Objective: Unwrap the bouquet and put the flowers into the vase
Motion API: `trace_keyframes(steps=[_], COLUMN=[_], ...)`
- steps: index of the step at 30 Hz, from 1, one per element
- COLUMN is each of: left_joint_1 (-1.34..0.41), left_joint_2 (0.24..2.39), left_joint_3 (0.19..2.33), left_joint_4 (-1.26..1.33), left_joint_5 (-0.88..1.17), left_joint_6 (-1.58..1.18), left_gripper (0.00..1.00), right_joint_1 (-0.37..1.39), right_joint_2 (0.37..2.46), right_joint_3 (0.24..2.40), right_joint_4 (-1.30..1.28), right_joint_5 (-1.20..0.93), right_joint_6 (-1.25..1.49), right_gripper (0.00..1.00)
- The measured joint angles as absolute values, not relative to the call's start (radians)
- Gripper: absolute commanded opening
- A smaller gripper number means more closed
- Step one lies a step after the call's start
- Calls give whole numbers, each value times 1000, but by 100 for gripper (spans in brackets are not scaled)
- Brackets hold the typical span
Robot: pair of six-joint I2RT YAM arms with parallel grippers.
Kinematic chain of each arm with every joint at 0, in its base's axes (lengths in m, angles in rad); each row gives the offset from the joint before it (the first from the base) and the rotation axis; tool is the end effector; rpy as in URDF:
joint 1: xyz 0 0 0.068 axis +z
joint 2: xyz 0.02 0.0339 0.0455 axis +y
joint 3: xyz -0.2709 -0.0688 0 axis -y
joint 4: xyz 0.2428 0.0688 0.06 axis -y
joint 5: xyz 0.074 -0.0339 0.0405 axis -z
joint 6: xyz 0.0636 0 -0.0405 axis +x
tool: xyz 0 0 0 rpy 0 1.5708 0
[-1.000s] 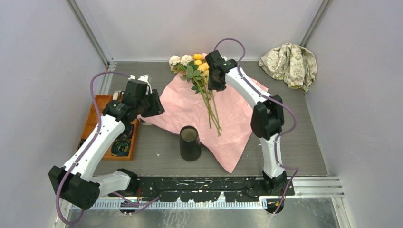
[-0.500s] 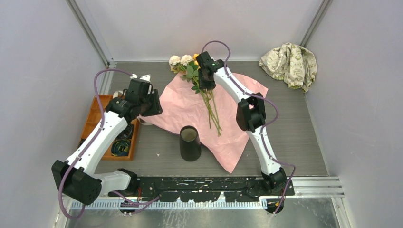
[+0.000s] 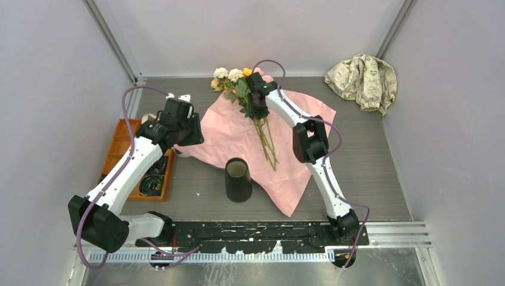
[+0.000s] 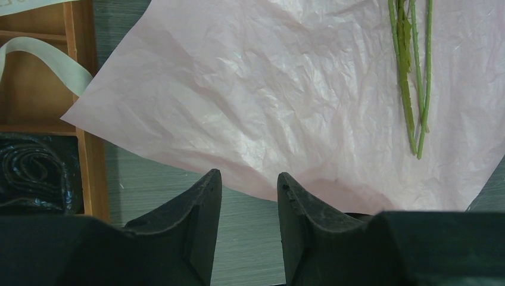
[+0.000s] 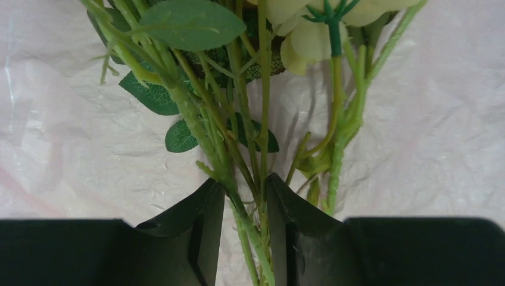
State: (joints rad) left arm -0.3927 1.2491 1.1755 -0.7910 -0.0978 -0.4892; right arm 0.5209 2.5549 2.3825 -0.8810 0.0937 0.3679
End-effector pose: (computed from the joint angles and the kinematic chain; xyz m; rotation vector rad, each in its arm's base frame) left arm 0.2518 -0.0976 0.3080 -0.1622 2.4439 -0.2768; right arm 0.4913 0.2750 0.1616 -0.1684 2.6238 0.1878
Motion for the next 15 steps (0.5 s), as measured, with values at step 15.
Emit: trace_keyframes(steps=[15], left_joint_1=[-393], left_joint_2=[1249], left_joint_3=[1169], left_joint_4=[-787], left_joint_5=[-89], left_joint_6=[-494], left_gripper=[41], right_joint_1=[522], right_joint_2=[2528], right_joint_3=[2316], right_joint_4=[-828], right_joint_5=[66], right_joint_6=[364], right_gripper=[1])
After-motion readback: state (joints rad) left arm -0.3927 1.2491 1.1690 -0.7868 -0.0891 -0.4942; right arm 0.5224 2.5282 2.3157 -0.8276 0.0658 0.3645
